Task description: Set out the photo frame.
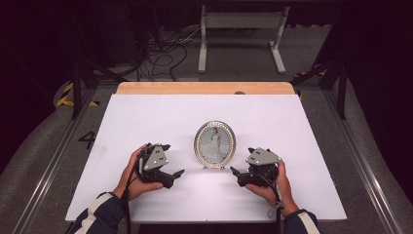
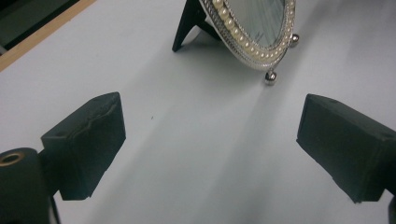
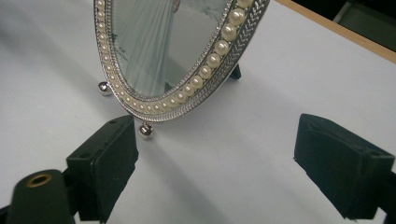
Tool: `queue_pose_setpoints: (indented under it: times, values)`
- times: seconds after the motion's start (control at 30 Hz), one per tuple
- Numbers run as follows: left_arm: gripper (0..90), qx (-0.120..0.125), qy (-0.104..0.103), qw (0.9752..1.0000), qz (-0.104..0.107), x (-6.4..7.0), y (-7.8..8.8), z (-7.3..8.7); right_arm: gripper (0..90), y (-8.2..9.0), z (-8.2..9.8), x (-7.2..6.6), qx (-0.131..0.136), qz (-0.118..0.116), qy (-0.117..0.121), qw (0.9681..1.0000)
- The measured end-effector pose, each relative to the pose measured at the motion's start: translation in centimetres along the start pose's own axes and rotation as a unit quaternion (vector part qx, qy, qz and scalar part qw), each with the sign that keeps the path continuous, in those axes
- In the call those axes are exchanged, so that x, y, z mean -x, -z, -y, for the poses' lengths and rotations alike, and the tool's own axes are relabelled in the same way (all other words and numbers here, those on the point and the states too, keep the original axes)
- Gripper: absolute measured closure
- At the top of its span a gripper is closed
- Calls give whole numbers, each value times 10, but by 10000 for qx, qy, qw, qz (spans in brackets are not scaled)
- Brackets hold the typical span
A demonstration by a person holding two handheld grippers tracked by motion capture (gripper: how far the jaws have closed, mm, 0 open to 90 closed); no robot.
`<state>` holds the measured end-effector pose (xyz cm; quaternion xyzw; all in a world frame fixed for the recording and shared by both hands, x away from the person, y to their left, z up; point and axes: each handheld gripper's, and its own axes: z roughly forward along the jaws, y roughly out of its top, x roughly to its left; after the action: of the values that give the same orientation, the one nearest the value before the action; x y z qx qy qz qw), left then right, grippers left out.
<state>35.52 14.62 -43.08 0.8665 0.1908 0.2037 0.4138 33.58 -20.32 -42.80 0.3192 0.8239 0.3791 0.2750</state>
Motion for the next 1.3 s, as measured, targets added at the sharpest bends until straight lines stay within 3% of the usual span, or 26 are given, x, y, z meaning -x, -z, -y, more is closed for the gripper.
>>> queue_pose_setpoints:
  times: [0.13, 0.7, 0.8, 1.03, 1.3]
  values:
    - [84, -56, -3, 10000, 43, 1, 3, 5, 134, 4, 4, 2, 19, 36, -2, 10000]
    - [84, -166, 126, 9997, -161, -4, 20, 30, 130, 21, 31, 21, 34, 291, -176, 9994]
    - [84, -191, 186, 9992, -297, -4, 23, 35, 130, 24, 35, 24, 1, 364, -205, 9991]
    - [84, -335, 141, 9984, -443, -4, 30, 44, 128, 31, 43, 32, -41, 485, -223, 9986]
    - [84, -353, 261, 9975, -553, -10, 42, 56, 127, 41, 54, 40, -64, 630, -341, 9974]
